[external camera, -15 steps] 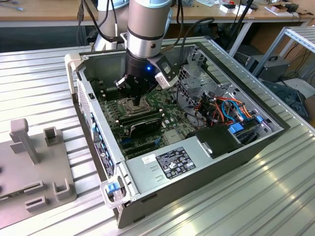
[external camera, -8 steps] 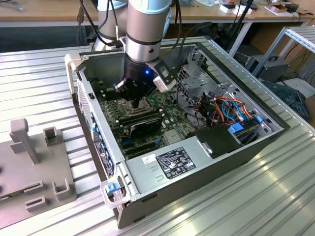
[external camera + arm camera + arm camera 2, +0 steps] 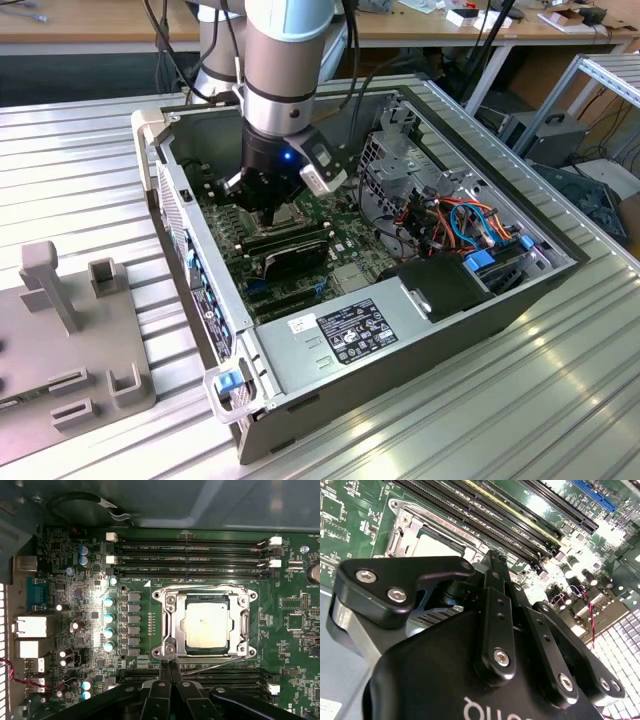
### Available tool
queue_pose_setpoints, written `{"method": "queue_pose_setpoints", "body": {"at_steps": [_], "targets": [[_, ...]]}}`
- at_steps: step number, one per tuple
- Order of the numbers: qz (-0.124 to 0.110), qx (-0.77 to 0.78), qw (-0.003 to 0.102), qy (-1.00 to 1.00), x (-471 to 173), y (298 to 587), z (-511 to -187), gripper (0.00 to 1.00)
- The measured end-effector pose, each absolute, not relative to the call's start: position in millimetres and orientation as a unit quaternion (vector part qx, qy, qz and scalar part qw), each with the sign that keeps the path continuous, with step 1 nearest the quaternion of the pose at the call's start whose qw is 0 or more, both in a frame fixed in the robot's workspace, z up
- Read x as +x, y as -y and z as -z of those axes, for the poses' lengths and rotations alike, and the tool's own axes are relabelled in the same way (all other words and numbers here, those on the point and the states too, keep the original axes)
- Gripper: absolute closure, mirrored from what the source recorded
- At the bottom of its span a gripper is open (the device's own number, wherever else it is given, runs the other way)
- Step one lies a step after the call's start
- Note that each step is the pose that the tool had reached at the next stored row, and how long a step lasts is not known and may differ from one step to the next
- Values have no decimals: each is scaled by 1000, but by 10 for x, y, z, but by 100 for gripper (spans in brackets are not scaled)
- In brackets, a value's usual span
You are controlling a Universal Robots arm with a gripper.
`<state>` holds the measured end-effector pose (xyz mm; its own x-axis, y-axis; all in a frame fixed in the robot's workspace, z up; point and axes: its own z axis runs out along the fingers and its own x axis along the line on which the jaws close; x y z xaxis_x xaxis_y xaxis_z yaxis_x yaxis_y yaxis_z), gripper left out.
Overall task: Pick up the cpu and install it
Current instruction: 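Install the second cpu locking lever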
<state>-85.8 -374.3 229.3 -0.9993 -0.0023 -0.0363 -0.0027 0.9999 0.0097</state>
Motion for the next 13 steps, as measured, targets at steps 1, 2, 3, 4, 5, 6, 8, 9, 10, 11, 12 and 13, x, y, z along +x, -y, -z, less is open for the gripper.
{"method": "queue_pose_setpoints", "body": {"at_steps": [1,2,3,4,5,6,8,9,10,11,12,13], "targets": [[-5,-1,18,-1000,-859,3743,-2281,89],[-4,-1,18,-1000,-859,3742,-2271,89],[-4,-1,18,-1000,-861,3733,-2267,89],[-5,-1,18,-1000,-863,3728,-2261,89],[-5,-1,18,-1000,-866,3726,-2252,89],[-4,-1,18,-1000,-869,3725,-2242,89],[-4,-1,18,-1000,-875,3724,-2217,89],[-4,-1,18,-1000,-879,3723,-2197,89],[-3,-1,18,-1000,-881,3723,-2183,89],[-3,-1,18,-1000,-885,3722,-2171,89],[-3,-1,18,-1000,-896,3720,-2142,89],[-3,-1,18,-1000,-908,3717,-2125,89]]}}
